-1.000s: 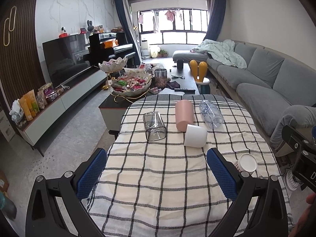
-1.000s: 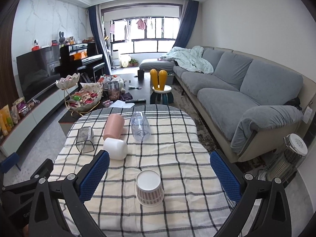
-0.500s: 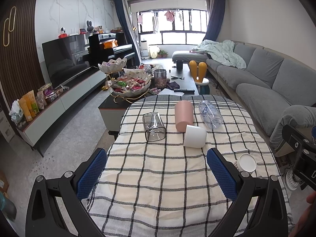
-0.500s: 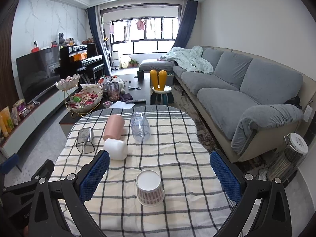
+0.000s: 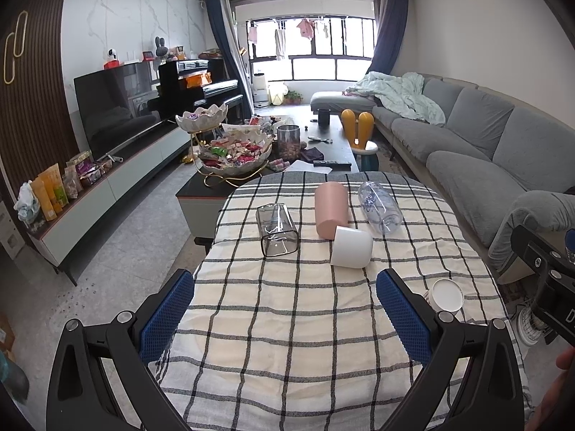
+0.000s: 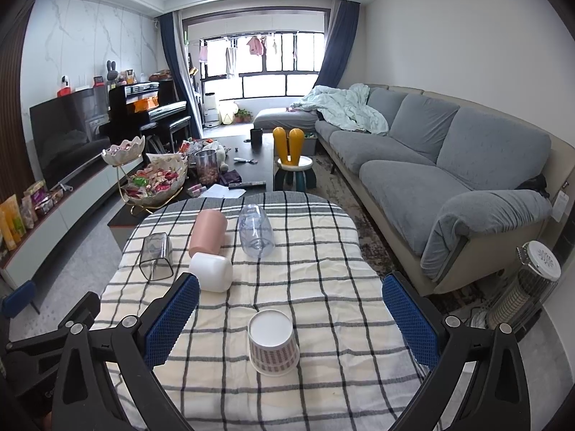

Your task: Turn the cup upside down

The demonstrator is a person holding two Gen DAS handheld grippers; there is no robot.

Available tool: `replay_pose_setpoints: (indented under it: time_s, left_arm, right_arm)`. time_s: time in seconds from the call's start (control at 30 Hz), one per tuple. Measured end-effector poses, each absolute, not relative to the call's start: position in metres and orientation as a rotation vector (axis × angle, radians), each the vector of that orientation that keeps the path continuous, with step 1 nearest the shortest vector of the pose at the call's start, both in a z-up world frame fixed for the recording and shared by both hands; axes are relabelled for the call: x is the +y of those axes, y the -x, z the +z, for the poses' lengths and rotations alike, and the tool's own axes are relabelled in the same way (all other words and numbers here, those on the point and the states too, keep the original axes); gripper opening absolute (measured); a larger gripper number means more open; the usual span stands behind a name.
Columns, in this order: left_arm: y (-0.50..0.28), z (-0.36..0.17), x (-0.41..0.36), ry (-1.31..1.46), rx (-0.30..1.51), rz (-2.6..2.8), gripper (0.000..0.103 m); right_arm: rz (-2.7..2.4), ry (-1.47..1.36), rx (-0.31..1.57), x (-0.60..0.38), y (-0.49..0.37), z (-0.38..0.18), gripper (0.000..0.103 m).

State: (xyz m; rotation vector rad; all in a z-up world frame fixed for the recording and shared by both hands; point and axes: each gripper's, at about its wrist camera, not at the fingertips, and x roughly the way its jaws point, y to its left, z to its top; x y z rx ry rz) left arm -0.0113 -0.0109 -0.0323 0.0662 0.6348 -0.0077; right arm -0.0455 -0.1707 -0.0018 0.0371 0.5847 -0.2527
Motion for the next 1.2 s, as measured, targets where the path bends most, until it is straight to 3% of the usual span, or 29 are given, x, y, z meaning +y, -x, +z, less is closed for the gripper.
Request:
replay_pose_setpoints:
  time_s: [1.2]
  left_arm:
    - [0.0136,-0.0243,-0.0115,-0.053,0.609,-0.023,0.103]
  right_arm:
    - [-0.254,-0.043,0.584,-0.1728,0.0463,-0.0014,0.102]
